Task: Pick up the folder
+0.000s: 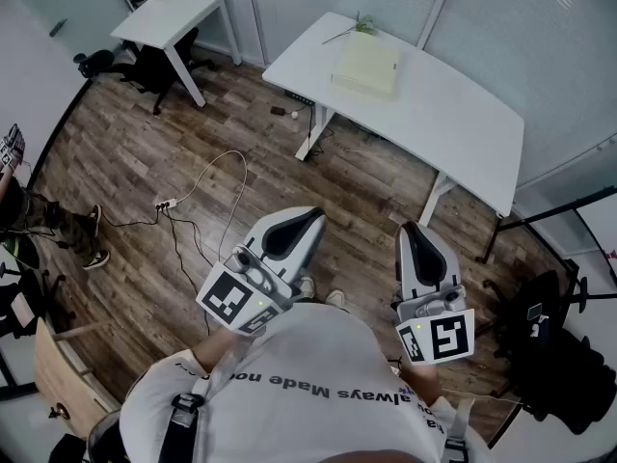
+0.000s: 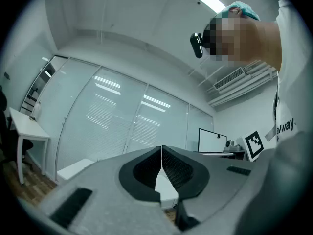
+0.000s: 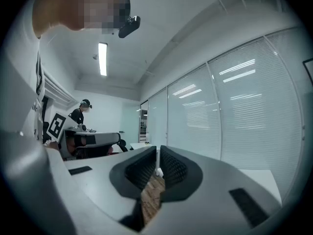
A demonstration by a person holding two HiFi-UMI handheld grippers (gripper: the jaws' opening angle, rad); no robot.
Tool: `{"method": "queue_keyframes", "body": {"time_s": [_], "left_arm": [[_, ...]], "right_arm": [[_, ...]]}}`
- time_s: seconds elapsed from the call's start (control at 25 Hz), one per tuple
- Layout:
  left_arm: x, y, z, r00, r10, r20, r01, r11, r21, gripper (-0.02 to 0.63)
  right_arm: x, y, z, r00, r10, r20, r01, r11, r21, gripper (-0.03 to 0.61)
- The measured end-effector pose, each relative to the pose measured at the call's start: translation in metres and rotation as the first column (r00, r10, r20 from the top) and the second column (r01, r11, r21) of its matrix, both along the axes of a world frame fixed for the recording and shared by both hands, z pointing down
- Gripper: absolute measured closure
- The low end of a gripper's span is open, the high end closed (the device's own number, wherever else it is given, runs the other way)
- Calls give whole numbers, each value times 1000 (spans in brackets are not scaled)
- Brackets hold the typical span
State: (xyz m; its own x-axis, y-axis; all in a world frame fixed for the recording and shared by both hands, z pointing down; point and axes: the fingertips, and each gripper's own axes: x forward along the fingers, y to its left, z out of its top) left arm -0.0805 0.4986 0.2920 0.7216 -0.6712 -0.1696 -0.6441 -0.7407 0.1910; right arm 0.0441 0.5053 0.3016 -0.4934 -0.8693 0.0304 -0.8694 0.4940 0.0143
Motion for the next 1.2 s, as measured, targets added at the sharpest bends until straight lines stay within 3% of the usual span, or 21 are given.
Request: {"method": "queue_keyframes", "body": {"time_s": [0.72, 1.2], "left_arm": [[-44, -14, 8, 999, 34, 1, -34, 999, -20, 600], [-41, -41, 14, 999, 40, -1, -40, 999, -30, 600]], "right_arm": [[-47, -11, 7, 999, 35, 21, -35, 999, -4, 546], [-43, -37, 14, 999, 46, 11, -46, 999, -11, 548]]}}
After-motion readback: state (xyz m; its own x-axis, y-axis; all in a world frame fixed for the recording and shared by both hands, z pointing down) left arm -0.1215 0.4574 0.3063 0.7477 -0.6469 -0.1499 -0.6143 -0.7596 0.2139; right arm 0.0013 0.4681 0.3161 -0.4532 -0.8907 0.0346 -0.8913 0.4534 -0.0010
